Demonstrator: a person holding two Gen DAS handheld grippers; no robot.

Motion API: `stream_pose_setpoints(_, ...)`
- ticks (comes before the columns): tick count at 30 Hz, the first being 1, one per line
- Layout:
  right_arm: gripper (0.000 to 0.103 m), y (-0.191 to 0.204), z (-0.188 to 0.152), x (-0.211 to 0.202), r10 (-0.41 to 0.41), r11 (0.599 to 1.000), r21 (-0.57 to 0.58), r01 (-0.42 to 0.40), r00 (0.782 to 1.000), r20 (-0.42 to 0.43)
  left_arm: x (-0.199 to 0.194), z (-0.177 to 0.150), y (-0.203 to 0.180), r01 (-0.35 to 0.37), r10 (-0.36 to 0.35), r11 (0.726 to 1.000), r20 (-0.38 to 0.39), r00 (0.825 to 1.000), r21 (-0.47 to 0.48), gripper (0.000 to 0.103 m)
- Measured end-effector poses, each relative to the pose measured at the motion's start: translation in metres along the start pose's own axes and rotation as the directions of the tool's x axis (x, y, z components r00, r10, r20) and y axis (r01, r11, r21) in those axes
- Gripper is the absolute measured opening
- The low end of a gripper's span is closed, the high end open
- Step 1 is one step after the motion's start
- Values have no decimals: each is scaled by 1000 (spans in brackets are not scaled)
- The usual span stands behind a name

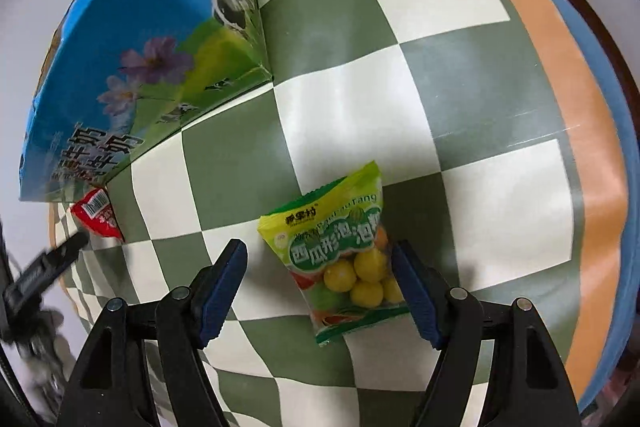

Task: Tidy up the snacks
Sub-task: 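Grasp the small red packet with the left tool while the right tool grasps the green watermelon candy bag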

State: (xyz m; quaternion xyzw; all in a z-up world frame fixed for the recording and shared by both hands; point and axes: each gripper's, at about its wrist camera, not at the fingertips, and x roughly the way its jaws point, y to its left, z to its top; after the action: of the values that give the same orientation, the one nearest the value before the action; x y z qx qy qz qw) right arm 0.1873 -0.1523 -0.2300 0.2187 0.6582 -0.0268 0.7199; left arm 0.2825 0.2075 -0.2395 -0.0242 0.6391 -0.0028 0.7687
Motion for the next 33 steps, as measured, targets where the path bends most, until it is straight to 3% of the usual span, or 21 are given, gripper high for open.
stream_pose_setpoints(2, 77, 3, -6, -3, -23, 999, -33, 23, 1000, 1, 12, 7, -11, 22, -21, 998, -25, 999, 52, 88)
stream_pose_setpoints(4, 77, 10, -9, -5, -52, 994, -92, 51, 999, -1, 21, 11, -23, 34, -32, 994, -25, 999, 103, 77)
stream_pose_setpoints(6, 77, 18, 4, -2, -79, 983, -166, 76, 997, -14, 26, 11, -29, 13, -9, 991, -27, 1000, 135, 44)
stream_pose_setpoints(7, 77, 22, 5, -3, -97, 977, -194, 92, 995, -15, 27, 9, -31, 10, -6, 989, -25, 1000, 148, 42)
stream_pose_setpoints(11, 77, 41, 4, 11, -203, 920, -349, 178, 978, -38, 24, -4, -31, 16, -12, 990, -29, 1000, 143, 39)
stream_pose_setpoints(15, 77, 32, 13, 29, -194, 951, -263, 165, 977, -88, 23, -33, -25, 48, -41, 995, -77, 996, 91, 39)
stream_pose_setpoints(18, 72, 21, 14, 35, -170, 972, -182, 151, 980, -98, 24, -64, -18, 93, -89, 995, -132, 987, 29, 39)
stream_pose_setpoints(22, 60, 30, -7, 34, -183, 963, -221, 157, 978, -100, 25, -104, -11, 160, -166, 986, -196, 967, -45, 39)
stream_pose_setpoints(28, 60, 42, -52, 38, -162, 960, -256, 116, 973, -167, 30, -136, -5, 177, -184, 983, -234, 955, -51, 39)
stream_pose_setpoints(31, 65, 37, -57, 43, -175, 961, -241, 134, 972, -156, 44, -131, -4, 181, -192, 981, -261, 946, -65, 40)
stream_pose_setpoints(33, 81, 38, -55, 47, -130, 974, -208, 93, 977, -169, 48, -131, -6, 168, -176, 984, -259, 950, -52, 40)
